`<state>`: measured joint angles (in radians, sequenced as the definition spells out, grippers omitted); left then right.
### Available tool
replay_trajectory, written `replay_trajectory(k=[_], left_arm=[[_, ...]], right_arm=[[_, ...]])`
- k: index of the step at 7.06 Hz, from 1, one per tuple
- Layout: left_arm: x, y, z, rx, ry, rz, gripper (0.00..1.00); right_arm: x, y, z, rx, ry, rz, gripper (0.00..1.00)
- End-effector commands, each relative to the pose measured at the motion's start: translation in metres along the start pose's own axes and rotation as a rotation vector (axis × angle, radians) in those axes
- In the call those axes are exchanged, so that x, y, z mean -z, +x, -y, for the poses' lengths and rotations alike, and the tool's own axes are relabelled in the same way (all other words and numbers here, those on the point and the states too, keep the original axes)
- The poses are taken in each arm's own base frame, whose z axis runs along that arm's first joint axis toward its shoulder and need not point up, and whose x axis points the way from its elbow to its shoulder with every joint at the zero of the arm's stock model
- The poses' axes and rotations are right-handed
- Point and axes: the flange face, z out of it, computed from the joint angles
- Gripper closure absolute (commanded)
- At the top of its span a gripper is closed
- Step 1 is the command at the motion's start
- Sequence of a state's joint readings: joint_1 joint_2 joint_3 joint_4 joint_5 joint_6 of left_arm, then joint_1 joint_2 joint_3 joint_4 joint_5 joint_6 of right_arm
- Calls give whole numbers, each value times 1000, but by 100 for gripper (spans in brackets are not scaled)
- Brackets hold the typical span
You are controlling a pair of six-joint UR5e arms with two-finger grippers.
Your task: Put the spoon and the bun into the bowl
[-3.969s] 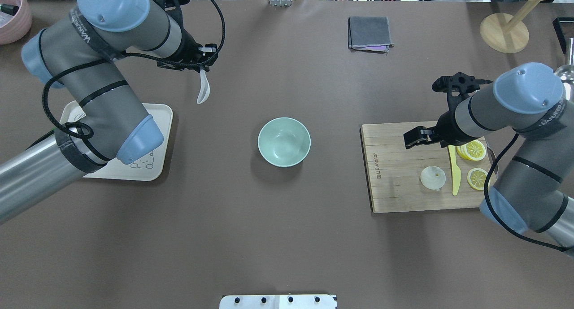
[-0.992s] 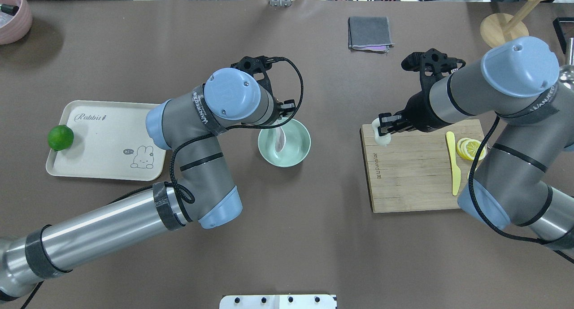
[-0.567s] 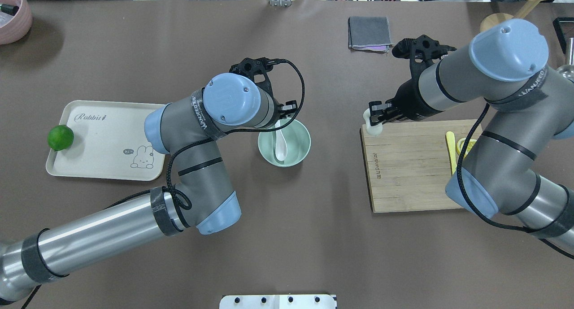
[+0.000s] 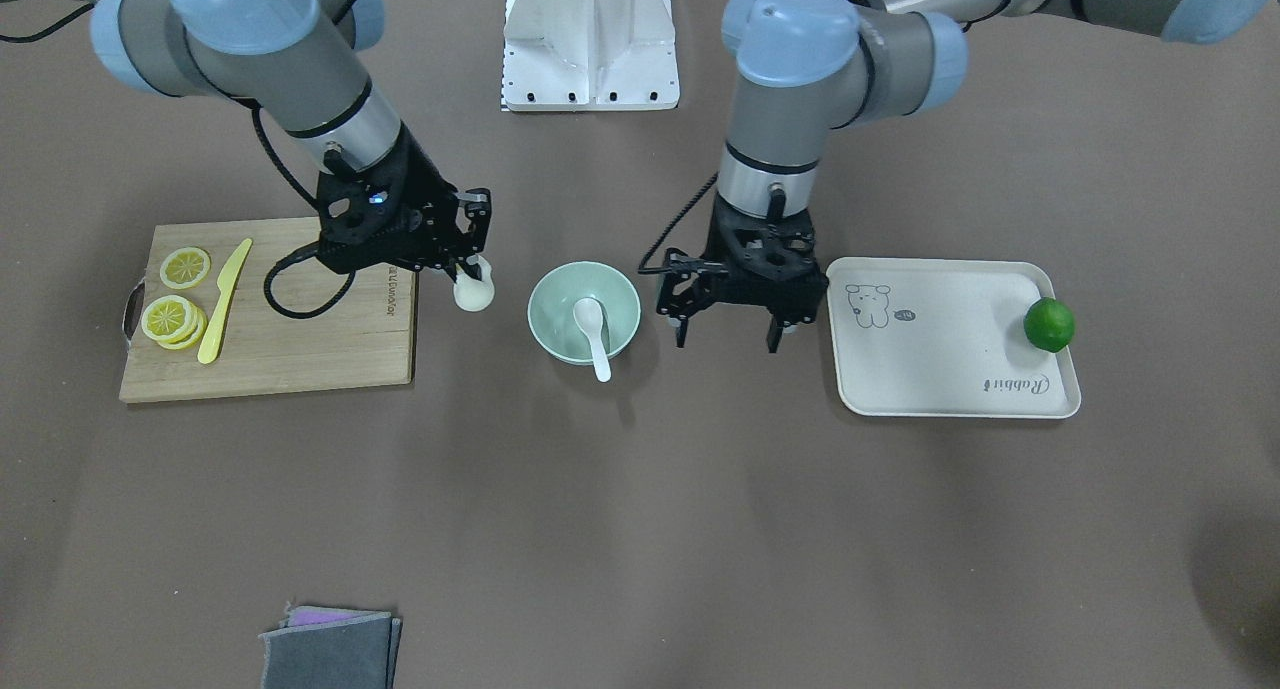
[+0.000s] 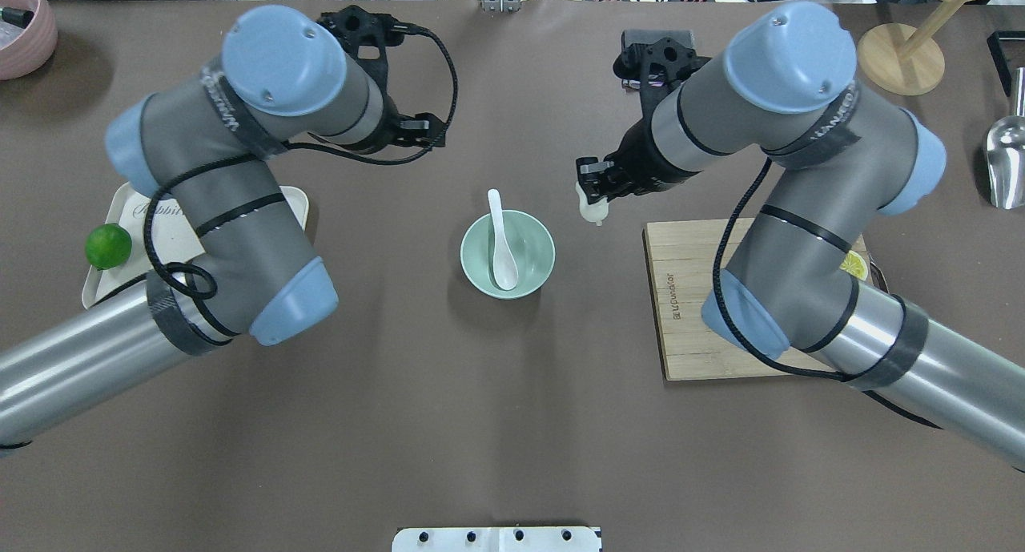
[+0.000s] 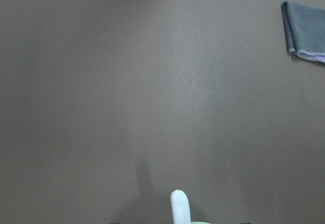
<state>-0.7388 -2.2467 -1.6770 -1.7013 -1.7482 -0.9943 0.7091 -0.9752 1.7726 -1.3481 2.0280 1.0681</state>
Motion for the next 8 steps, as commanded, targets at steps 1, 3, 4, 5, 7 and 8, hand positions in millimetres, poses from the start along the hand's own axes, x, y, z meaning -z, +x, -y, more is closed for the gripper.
replay_trajectory(k=[1,3,4,5,7,8], left_arm=[[-19,-96,3,-93,29,45,2],[-29,-112,1,-100,48,32,2],[-31,-112,1,-104,45,32,2],[-31,-112,0,-104,45,32,2],[-32,-112,0,-106,46,33,2],[-31,-110,1,-110,54,20,2]], right_arm=[[-53,-70,4,-2,48,-42,100],[-82,-69,-8,-2,10,-74,100],[-95,-69,-18,-1,-12,-85,79],[-101,-75,-30,-45,-26,-80,1],[-92,-82,-32,-113,-28,-70,0],[-87,-79,-28,-122,-36,-110,0]])
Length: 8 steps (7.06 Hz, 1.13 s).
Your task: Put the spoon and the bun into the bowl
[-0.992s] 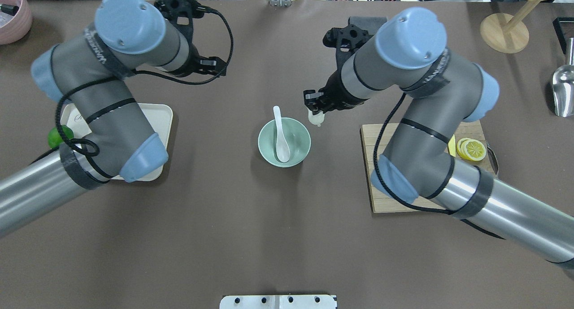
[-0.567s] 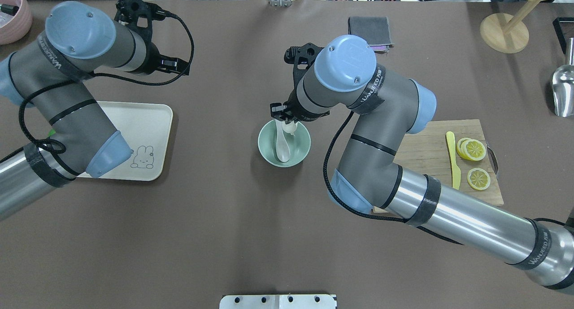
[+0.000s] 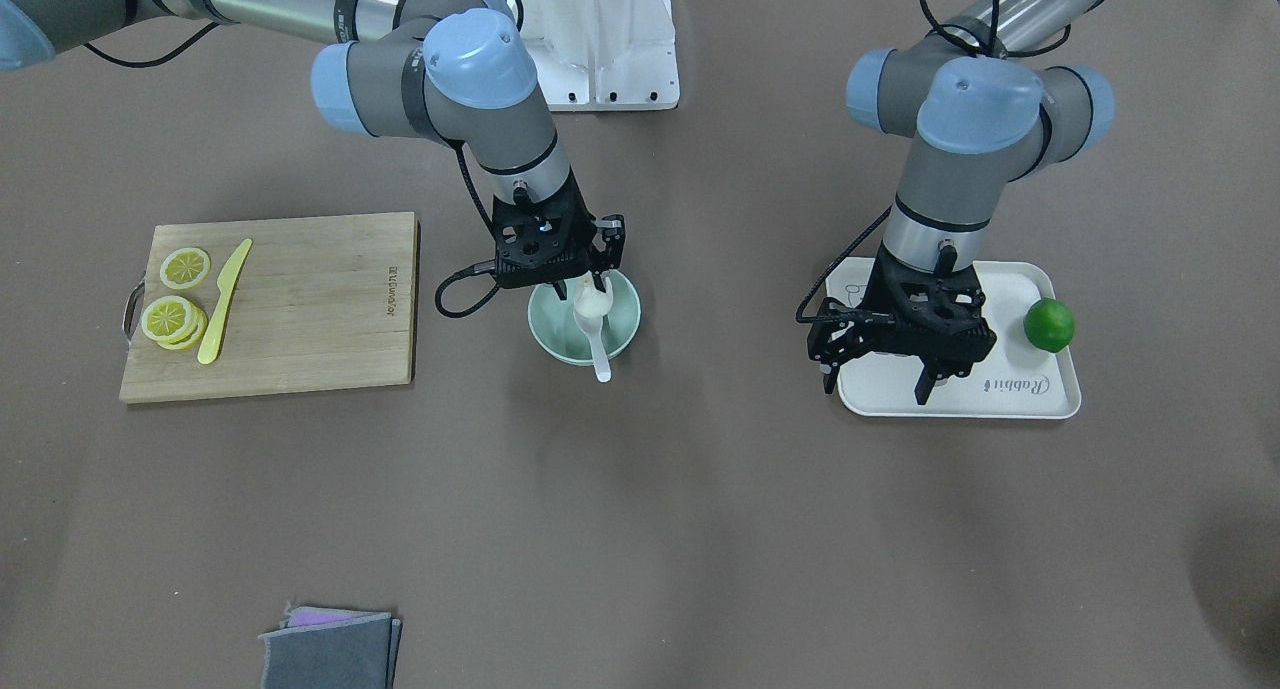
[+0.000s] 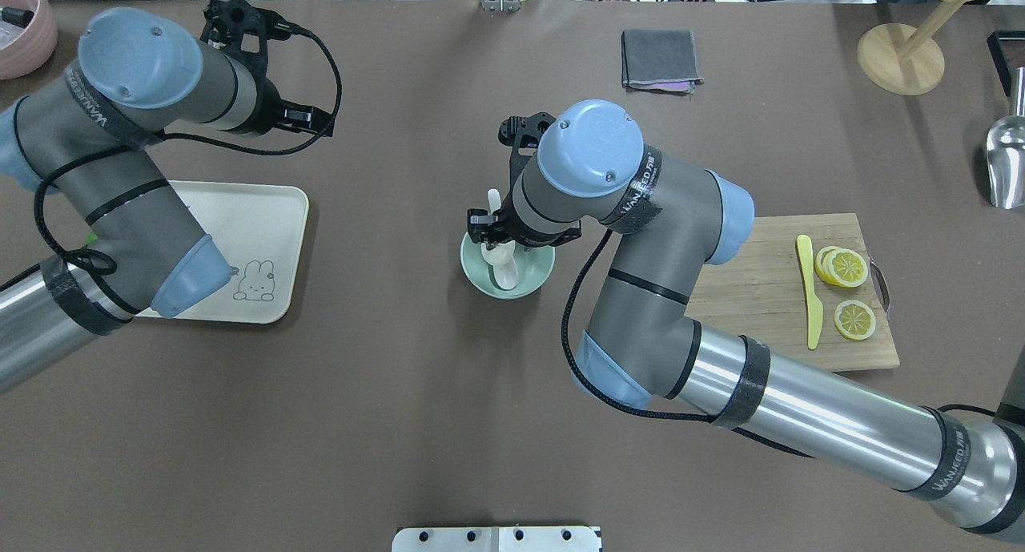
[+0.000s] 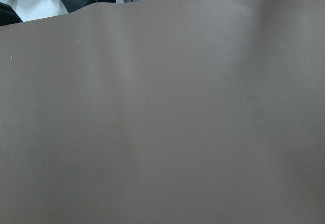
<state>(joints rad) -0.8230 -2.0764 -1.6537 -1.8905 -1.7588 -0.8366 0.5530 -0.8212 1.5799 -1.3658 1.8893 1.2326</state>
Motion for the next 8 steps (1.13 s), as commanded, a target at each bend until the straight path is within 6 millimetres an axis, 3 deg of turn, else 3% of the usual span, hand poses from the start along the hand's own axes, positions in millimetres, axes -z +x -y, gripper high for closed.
replay_trajectory(k=[1,2,3,4,6,7,8], left_arm=[[-6,-1,0,-6,21,-25,2],[-15,-3,-1,-9,27,-34,2],[-18,-4,-1,-11,34,-42,2],[-14,-2,1,-12,44,-51,2],[-11,-16,9,2,57,-37,2],[-16,-33,1,5,81,7,2],[-14,-46,-5,10,87,32,2]], right_arm=[[26,5,13,-22,-13,-91,0],[49,13,24,9,-5,-124,0],[58,27,39,27,-2,-160,0],[73,55,47,110,-2,-188,0],[100,205,15,157,6,-289,0],[96,241,18,130,30,-363,0],[110,275,40,72,58,-404,0]])
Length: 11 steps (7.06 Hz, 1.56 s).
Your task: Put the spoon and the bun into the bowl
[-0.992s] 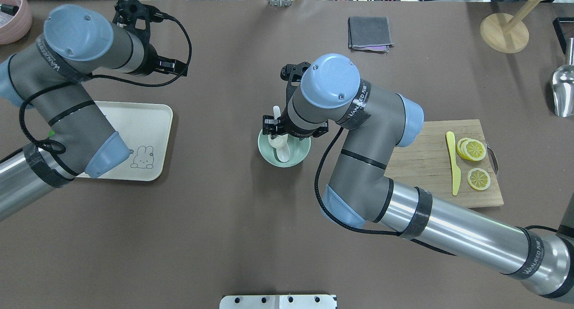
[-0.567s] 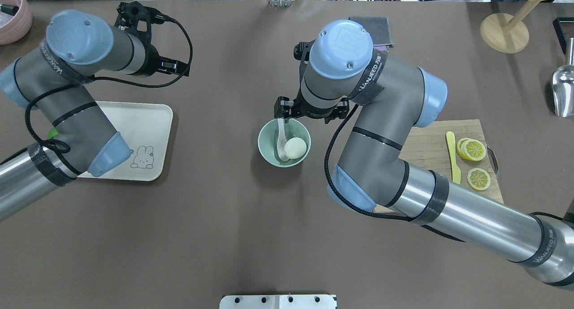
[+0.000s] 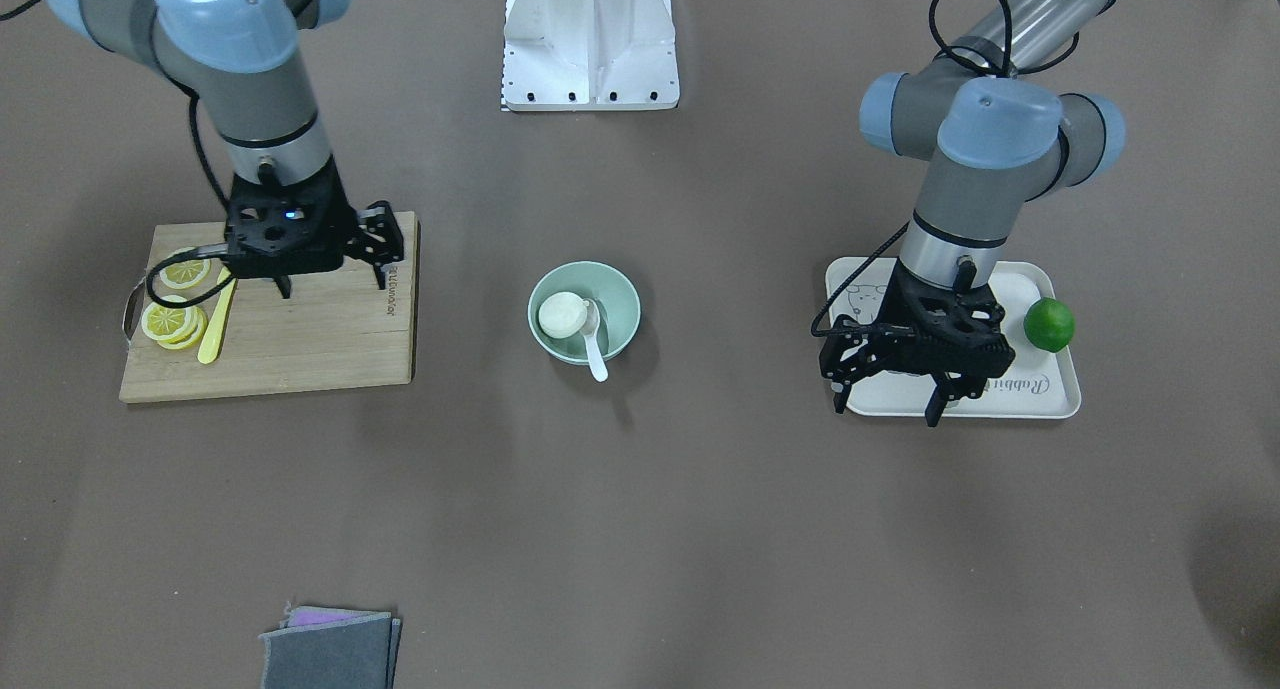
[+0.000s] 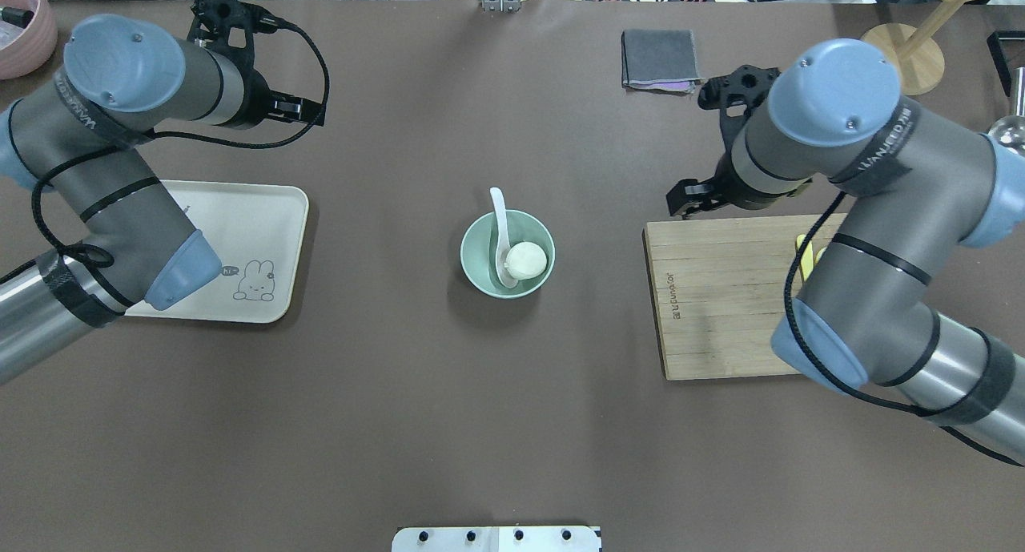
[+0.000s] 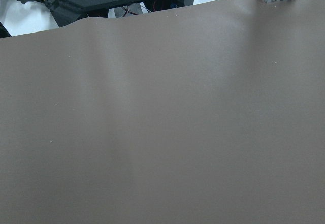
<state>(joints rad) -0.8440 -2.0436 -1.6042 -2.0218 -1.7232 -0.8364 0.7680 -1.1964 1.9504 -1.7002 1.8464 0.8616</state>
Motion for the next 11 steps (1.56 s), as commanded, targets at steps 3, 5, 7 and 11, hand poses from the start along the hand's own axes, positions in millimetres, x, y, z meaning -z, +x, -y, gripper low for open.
replay_trajectory(k=[3,5,7,11], left_arm=[[100,-222,62,31,-225,17,2],[147,-368,25,-44,-262,114,2],[159,-431,-33,72,-314,65,2],[163,-458,-73,136,-347,76,2]], right_arm=[[12,232,19,41,-87,-57,0],[8,374,-8,140,-165,41,0],[-33,486,-43,91,-173,235,0],[-39,520,-46,-28,-131,179,0]])
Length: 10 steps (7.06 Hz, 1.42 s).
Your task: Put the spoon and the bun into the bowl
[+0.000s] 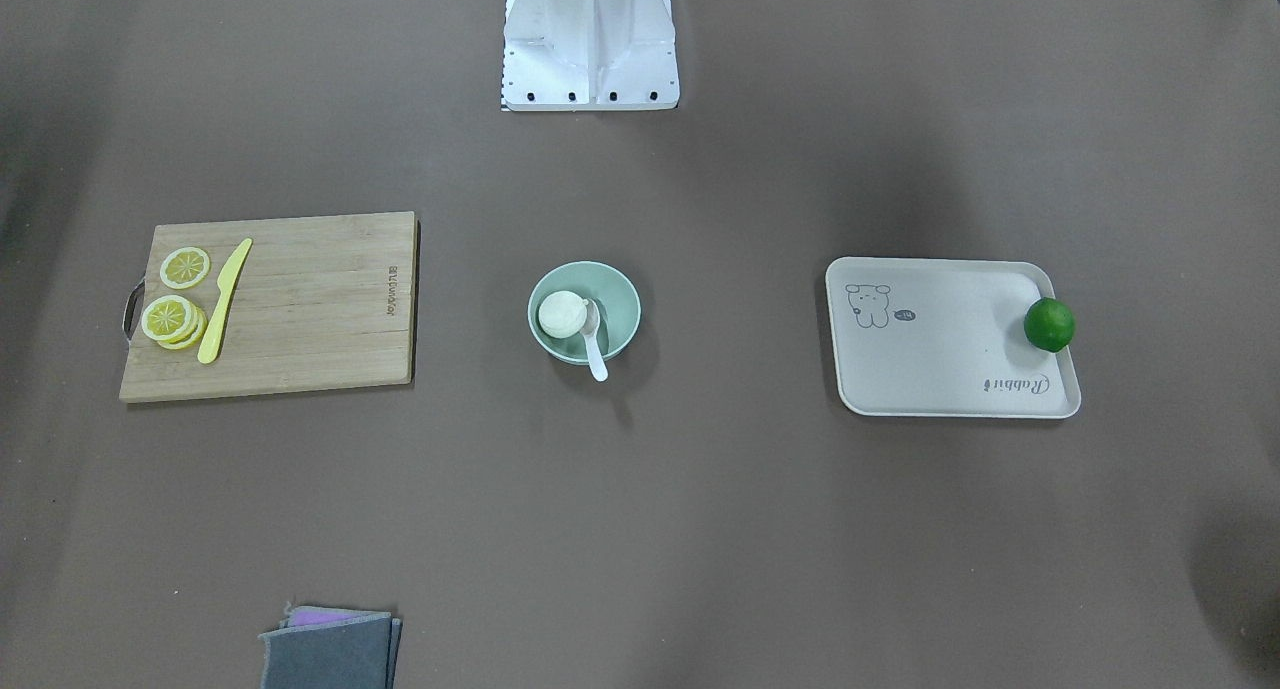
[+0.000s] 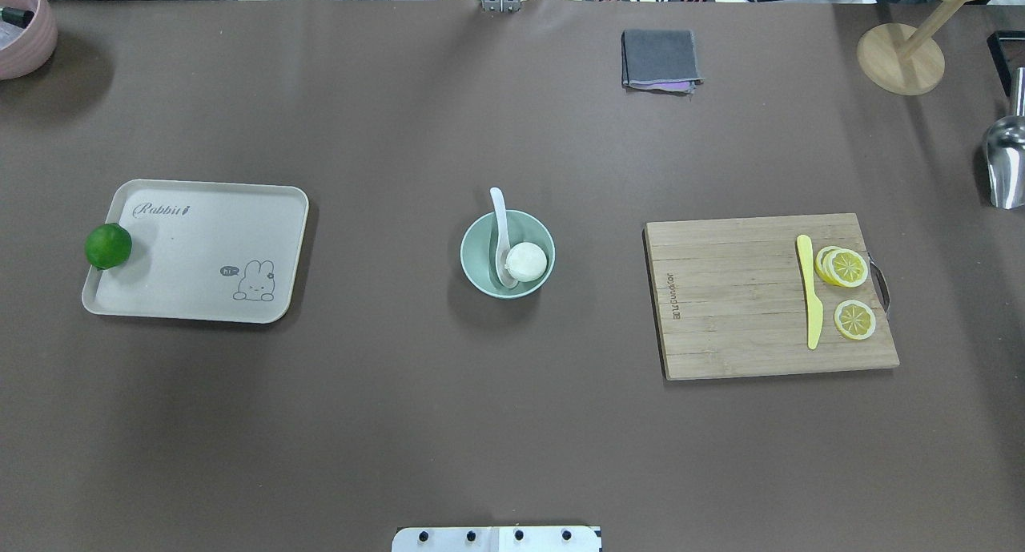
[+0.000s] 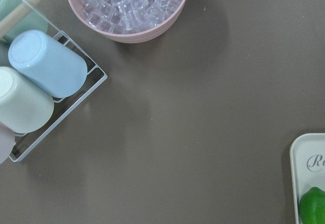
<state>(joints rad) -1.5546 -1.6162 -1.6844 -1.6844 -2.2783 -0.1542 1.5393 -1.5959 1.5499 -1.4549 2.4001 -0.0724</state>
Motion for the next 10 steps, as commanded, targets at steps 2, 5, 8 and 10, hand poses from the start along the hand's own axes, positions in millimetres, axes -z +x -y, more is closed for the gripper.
replay_trajectory(k=[2,5,8,10], left_arm=[[-2,6,3,2,-2,-5,2],[-11,-3,-3,9,-20,-3,2],[-10,-4,-4,8,-19,-3,2],[-10,-4,-3,8,-19,-3,2]], right_arm=[[18,-10,4,-89,37,-21,0],[16,-14,10,-76,32,-43,0],[17,-15,11,-76,34,-40,0],[17,-15,11,-76,34,-40,0]])
